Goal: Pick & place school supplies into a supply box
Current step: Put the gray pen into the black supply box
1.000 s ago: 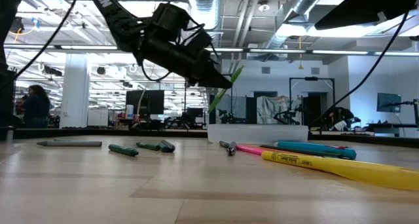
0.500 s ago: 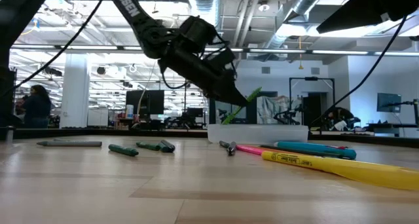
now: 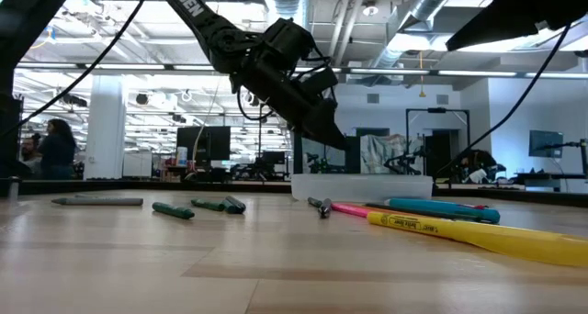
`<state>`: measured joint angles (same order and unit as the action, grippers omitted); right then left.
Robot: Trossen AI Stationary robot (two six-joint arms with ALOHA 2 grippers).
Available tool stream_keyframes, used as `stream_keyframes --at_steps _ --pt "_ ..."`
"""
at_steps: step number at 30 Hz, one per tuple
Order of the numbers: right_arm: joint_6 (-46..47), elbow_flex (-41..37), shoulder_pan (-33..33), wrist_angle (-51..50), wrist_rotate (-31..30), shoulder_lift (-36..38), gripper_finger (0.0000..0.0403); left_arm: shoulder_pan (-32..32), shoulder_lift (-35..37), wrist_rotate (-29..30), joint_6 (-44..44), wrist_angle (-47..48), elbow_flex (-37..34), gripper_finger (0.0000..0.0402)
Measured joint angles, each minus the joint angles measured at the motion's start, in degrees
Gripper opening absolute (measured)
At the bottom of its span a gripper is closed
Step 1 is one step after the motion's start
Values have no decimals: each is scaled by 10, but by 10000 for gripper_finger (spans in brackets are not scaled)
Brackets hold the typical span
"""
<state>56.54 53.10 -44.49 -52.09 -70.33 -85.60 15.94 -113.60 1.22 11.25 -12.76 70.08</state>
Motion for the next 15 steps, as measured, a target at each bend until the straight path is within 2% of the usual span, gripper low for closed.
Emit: stream_keyframes --at_steps 4,8,12,15 --pt "0 -17 0 2 5 0 127 -1 0 -22 4 8 0 131" --pt "0 -34 10 16 49 0 127 -10 1 -71 5 22 0 131" --pt "0 -49 36 36 93 0 127 -25 19 -129 16 85 0 132" --pt "11 -53 69 37 111 0 127 -44 44 -131 30 156 0 132"
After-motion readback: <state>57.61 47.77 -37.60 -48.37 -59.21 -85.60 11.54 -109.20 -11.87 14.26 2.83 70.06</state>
